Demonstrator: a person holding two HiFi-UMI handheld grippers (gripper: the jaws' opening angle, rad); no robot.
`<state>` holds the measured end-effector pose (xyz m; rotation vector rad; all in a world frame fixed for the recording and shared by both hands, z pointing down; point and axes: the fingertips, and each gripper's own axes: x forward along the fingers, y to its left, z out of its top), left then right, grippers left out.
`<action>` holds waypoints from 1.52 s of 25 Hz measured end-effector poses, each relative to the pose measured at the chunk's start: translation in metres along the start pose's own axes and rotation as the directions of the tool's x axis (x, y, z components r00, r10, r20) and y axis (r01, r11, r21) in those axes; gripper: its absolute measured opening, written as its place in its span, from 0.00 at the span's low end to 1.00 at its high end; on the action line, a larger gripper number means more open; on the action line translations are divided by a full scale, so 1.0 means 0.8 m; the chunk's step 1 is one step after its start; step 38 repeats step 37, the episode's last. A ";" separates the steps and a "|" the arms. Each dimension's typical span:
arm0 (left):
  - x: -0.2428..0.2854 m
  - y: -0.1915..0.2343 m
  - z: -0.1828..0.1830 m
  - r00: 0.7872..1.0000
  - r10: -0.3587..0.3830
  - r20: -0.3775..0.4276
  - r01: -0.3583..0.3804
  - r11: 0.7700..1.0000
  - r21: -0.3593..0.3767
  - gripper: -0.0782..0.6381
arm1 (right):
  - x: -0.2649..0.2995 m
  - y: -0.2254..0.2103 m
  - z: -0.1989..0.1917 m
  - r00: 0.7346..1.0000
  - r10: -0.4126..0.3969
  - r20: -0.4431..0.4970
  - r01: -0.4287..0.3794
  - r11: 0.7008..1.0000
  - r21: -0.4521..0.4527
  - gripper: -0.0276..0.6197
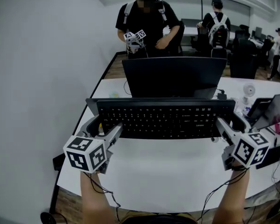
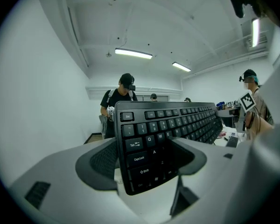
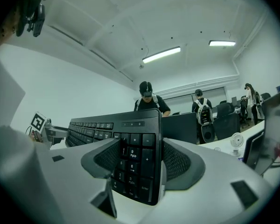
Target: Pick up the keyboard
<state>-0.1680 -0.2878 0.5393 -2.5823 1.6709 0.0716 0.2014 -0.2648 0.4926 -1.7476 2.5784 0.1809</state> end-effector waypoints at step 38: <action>0.001 -0.002 0.000 1.000 0.006 -0.003 -0.006 1.000 0.004 0.58 | 0.008 -0.004 -0.002 1.000 0.014 -0.026 -0.014 0.999 0.029 0.47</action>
